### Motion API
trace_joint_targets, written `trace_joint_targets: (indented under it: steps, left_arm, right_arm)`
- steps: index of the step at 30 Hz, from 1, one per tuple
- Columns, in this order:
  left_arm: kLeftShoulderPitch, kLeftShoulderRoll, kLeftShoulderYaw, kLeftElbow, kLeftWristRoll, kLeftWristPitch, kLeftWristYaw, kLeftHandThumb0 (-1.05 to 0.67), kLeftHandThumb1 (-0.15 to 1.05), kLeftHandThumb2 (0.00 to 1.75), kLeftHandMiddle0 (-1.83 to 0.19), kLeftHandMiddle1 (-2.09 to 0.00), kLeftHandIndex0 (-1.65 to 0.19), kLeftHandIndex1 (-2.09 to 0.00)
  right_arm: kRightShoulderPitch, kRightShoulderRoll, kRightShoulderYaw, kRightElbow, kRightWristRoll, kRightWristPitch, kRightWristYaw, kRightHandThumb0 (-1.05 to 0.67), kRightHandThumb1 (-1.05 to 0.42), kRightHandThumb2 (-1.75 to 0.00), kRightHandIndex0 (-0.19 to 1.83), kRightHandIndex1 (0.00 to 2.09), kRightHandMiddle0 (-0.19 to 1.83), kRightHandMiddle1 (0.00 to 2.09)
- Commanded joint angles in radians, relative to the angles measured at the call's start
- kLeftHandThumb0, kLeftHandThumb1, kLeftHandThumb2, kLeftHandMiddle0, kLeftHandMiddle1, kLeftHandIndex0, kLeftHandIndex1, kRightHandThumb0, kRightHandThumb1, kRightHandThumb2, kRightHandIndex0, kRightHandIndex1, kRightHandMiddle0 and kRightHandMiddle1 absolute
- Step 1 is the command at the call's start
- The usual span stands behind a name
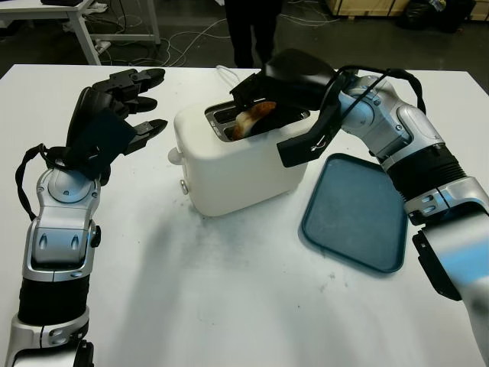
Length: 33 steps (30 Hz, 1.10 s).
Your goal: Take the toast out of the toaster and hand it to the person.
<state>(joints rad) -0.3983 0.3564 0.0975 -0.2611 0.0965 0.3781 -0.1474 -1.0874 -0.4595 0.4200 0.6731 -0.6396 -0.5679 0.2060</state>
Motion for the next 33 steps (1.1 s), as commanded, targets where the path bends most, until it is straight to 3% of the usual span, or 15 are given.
trace_joint_targets:
  steps: [1, 14, 22, 28, 33]
  left_arm:
    - [0.004, -0.001, -0.001, -0.011, 0.008, 0.008, 0.009, -0.34, 0.92, 0.10, -0.41, -0.68, -0.66, -0.03]
    - [0.008, 0.002, 0.002, -0.006, 0.007, -0.006, 0.005, -0.34, 0.92, 0.10, -0.41, -0.67, -0.66, -0.03]
    - [0.007, -0.003, 0.005, -0.008, 0.001, 0.001, 0.006, -0.33, 0.92, 0.11, -0.41, -0.67, -0.66, -0.02]
    - [0.007, -0.001, 0.004, -0.001, 0.001, -0.010, 0.004, -0.32, 0.92, 0.11, -0.41, -0.68, -0.66, -0.02]
    - [0.005, -0.001, 0.003, 0.006, 0.000, -0.017, 0.004, -0.32, 0.92, 0.11, -0.41, -0.68, -0.66, -0.02]
  right_arm:
    - [-0.004, -0.005, -0.021, 0.011, 0.000, -0.011, -0.044, -0.48, -0.92, -0.32, 1.12, 1.75, 0.84, 1.75]
    - [-0.090, -0.003, -0.119, 0.070, 0.045, 0.069, -0.073, -0.45, -0.92, -0.31, 1.10, 1.75, 0.82, 1.75]
    - [-0.211, -0.004, -0.220, 0.328, 0.158, 0.123, -0.085, -0.45, -0.92, -0.37, 0.99, 1.75, 0.73, 1.75]
    - [-0.265, -0.021, -0.268, 0.469, 0.186, 0.173, -0.189, -0.43, -0.92, -0.35, 1.07, 1.75, 0.82, 1.75]
    - [-0.289, -0.028, -0.286, 0.543, 0.191, 0.272, -0.281, -0.41, -0.92, -0.39, 1.00, 1.75, 0.74, 1.75]
